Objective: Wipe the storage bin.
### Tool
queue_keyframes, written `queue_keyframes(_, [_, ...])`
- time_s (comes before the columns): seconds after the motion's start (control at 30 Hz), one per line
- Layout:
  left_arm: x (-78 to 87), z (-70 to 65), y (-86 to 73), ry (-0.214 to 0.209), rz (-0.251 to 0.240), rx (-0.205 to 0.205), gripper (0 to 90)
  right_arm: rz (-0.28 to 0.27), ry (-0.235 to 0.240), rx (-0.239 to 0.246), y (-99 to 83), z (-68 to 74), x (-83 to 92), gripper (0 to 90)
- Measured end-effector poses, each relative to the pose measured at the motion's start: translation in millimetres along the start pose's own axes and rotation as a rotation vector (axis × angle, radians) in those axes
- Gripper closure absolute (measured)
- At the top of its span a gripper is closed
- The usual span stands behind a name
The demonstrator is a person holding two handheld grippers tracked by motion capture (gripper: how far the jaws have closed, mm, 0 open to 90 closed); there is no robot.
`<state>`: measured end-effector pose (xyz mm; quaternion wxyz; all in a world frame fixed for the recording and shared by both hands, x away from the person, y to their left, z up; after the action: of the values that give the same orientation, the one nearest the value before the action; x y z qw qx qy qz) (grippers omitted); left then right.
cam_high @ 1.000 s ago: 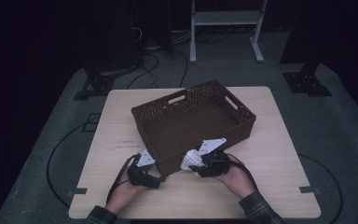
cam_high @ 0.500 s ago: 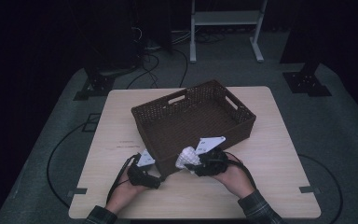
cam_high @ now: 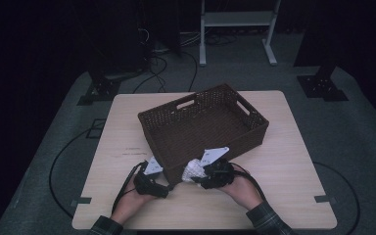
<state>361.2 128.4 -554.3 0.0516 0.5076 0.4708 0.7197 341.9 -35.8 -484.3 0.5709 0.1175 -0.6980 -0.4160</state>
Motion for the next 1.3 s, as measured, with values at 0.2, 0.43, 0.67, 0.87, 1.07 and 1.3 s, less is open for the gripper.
queue_keyframes(0.2, [-0.1, 0.0, 0.0, 0.001, -0.001, 0.000, 8.6, 0.048, 0.012, 0.018, -9.1, 4.1, -18.0, 54.0])
queue_keyframes(0.43, [-0.2, -0.1, 0.1, 0.000, -0.003, 0.001, 8.6, 0.078, 0.027, 0.023, -16.2, 7.8, -32.7, 54.0])
queue_keyframes(0.67, [0.0, 0.1, 0.0, 0.001, 0.000, -0.001, 8.7, 0.107, 0.027, 0.033, -20.6, 11.4, -44.0, 54.0])
queue_keyframes(0.87, [0.2, 0.4, -0.3, 0.001, 0.004, -0.005, 8.6, 0.110, 0.026, 0.036, -20.9, 13.2, -48.7, 54.1])
queue_keyframes(1.07, [-0.2, -0.1, 0.2, 0.001, -0.002, 0.002, 8.6, 0.107, 0.017, 0.060, -15.8, 17.1, -48.1, 54.2])
queue_keyframes(1.3, [-0.1, 0.3, -0.2, 0.002, 0.000, -0.002, 8.6, 0.088, 0.025, 0.067, -8.8, 22.1, -45.9, 54.2])
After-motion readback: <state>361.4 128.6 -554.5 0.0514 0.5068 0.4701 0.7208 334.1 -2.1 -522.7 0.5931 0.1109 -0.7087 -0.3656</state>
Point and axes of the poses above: each handheld gripper's, and its own axes: x roughly backward along the jaws, y roughly out of its top, z roughly to its left, the point moved 8 cm from there along -x, roughly forward along the jaws, and after that the axes turned 2 degrees about -x, right-handed, at the moved point
